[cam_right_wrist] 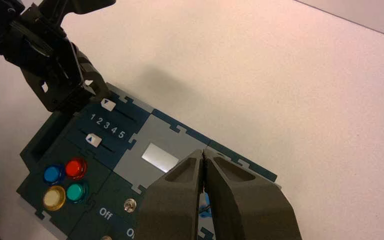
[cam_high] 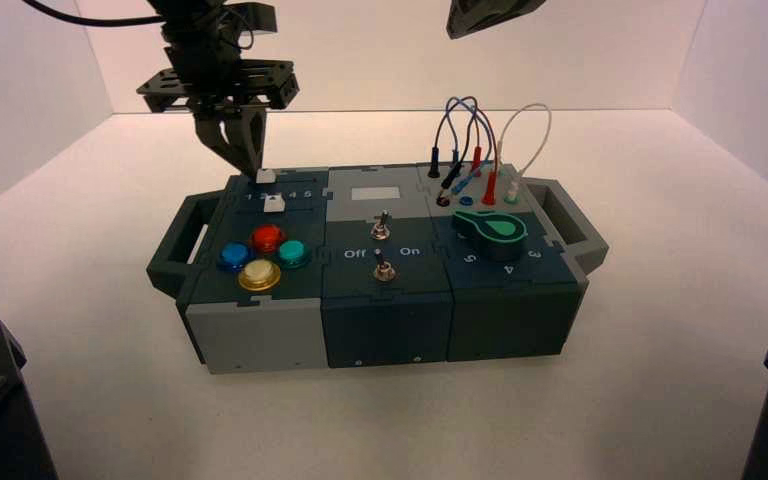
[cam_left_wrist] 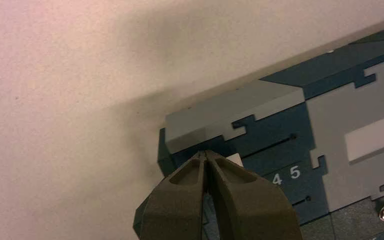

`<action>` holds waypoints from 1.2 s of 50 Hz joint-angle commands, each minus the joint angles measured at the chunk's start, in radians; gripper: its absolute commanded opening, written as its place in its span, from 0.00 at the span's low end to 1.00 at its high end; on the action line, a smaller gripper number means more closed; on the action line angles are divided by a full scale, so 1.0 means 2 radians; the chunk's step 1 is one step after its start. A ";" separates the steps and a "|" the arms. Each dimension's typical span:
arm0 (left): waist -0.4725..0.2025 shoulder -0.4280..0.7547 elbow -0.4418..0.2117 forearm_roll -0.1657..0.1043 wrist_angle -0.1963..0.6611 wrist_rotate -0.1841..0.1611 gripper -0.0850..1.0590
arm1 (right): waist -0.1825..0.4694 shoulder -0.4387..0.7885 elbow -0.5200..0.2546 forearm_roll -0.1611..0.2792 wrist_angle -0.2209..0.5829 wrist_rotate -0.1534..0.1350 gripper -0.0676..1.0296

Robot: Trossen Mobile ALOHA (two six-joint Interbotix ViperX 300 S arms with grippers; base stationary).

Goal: Move the top slider to position 5.

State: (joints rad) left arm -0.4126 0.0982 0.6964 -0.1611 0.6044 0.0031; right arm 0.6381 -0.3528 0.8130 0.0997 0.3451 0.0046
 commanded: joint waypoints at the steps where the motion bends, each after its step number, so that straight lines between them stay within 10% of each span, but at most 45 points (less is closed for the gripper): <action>1: -0.012 0.003 -0.011 -0.003 0.001 0.000 0.05 | 0.002 0.001 -0.010 0.005 -0.002 0.000 0.04; 60: -0.056 0.029 -0.044 -0.015 0.019 0.000 0.05 | 0.002 0.006 -0.013 0.006 0.004 0.000 0.04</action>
State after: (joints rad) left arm -0.5216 0.1779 0.5967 -0.1963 0.6213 0.0031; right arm 0.6381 -0.3329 0.8130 0.1089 0.3528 0.0031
